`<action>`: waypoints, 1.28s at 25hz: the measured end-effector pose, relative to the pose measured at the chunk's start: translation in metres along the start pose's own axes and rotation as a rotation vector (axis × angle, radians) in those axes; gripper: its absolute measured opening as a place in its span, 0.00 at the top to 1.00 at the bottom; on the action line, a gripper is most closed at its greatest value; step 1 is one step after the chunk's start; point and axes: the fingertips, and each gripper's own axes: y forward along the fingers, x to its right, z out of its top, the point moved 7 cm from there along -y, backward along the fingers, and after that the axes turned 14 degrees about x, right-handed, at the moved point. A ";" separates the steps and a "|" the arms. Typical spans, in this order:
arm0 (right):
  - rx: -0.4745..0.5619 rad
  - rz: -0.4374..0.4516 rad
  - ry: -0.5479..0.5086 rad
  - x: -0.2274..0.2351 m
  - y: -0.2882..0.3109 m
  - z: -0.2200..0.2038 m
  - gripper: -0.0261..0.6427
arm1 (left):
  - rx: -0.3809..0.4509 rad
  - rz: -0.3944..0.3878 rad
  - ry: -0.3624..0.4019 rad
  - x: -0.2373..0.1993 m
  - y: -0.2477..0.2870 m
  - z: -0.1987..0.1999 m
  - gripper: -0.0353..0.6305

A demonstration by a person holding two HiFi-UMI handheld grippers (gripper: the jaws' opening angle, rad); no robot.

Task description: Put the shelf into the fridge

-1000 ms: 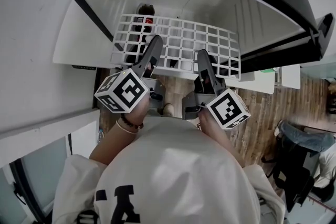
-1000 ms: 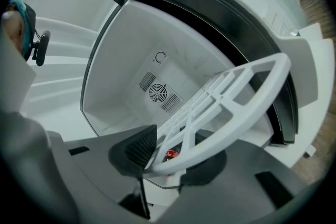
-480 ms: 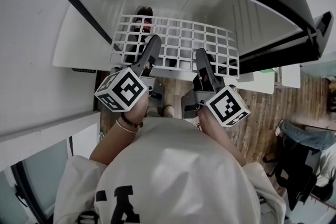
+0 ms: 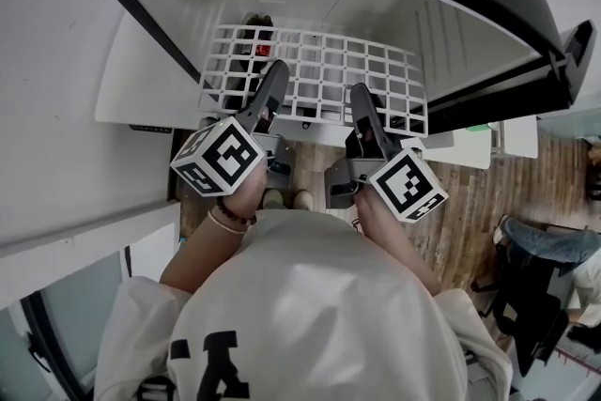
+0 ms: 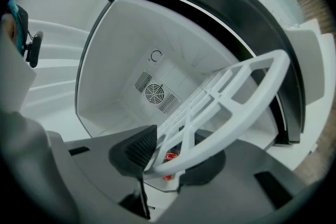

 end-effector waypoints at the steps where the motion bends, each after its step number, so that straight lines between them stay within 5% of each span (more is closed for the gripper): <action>1: 0.001 -0.001 0.001 0.000 0.001 0.000 0.75 | -0.001 0.001 -0.001 0.000 0.001 0.000 0.56; 32: 0.015 -0.010 0.002 0.005 0.016 0.000 0.75 | 0.001 -0.001 -0.007 -0.005 0.016 -0.001 0.56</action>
